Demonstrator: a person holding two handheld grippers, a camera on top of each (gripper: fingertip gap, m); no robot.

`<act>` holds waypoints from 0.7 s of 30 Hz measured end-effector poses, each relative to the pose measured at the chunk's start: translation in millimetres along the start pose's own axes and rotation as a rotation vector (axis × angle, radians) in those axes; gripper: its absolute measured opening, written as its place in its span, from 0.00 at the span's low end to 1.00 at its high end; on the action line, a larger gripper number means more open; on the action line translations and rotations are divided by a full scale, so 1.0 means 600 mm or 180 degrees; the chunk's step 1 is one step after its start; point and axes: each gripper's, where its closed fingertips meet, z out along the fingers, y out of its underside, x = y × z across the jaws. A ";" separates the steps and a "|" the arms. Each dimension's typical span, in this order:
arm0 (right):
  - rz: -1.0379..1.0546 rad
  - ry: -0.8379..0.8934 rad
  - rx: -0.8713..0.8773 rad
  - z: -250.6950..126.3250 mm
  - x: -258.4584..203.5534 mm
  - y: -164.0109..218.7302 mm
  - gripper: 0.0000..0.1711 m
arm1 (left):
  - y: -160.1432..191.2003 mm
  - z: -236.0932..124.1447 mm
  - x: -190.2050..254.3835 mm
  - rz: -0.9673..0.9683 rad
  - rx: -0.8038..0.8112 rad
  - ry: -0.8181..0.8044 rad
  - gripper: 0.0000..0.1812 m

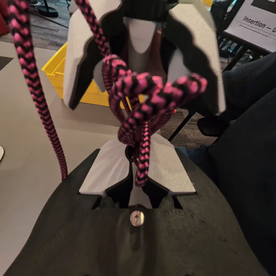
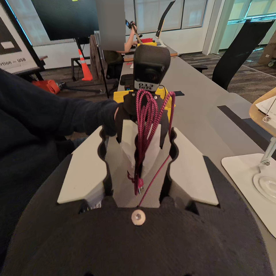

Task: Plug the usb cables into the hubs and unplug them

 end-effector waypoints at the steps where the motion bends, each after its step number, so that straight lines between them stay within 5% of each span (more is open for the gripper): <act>1: -0.0017 -0.0016 -0.0006 -0.008 0.001 0.003 0.52 | -0.003 -0.001 0.005 0.0042 0.0003 0.0018 0.03; 3: -0.0016 0.0042 0.0178 -0.027 0.011 -0.007 0.57 | -0.004 -0.001 0.015 0.0157 -0.0055 0.0054 0.03; 5: -0.0091 0.0256 0.0428 -0.034 0.035 -0.018 0.74 | -0.006 0.001 0.026 0.0251 -0.0117 0.0133 0.03; 7: -0.0175 0.0083 0.0361 -0.019 0.026 -0.010 0.74 | -0.004 0.006 0.036 0.0305 -0.0217 0.0228 0.03; 13: -0.0452 -0.0671 -0.0007 0.032 -0.039 0.014 0.49 | 0.019 0.029 0.062 0.0397 -0.0609 0.0482 0.03; 21: -0.0995 -0.0509 0.0314 0.022 -0.045 0.007 0.32 | 0.010 0.023 0.080 0.0433 -0.0574 0.0682 0.03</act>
